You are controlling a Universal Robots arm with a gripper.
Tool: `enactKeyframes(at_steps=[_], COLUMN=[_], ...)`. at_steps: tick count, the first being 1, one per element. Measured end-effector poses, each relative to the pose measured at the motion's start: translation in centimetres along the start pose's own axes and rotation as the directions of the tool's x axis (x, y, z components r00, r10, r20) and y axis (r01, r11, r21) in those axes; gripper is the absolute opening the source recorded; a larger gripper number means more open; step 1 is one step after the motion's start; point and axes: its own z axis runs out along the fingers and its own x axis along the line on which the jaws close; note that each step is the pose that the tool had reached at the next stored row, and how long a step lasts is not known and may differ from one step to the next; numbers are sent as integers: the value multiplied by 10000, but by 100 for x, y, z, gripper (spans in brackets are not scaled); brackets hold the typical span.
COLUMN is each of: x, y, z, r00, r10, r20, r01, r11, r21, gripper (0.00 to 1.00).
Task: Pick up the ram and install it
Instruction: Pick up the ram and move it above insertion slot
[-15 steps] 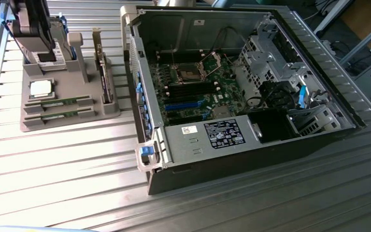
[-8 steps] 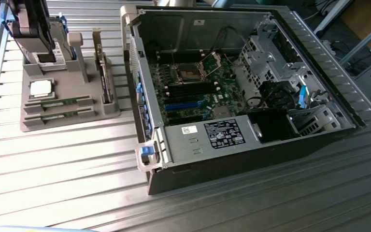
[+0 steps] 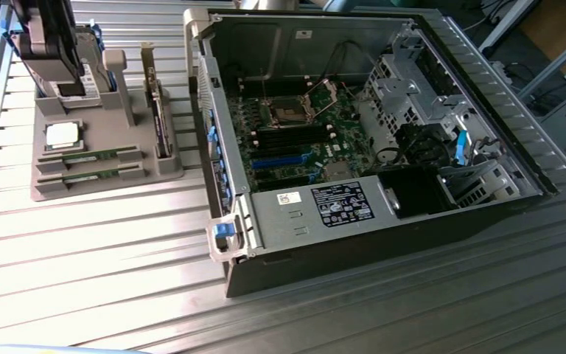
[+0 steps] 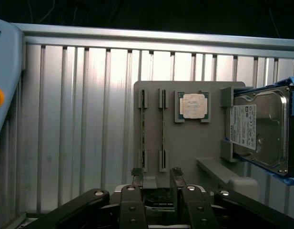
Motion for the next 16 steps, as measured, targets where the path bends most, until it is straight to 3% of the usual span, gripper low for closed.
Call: enactKeyframes(at_steps=[16], x=[0], y=[10], z=[26], r00=[10000], r10=[0], r20=[0], r01=[0], r11=[10000], r21=[0], gripper=[36])
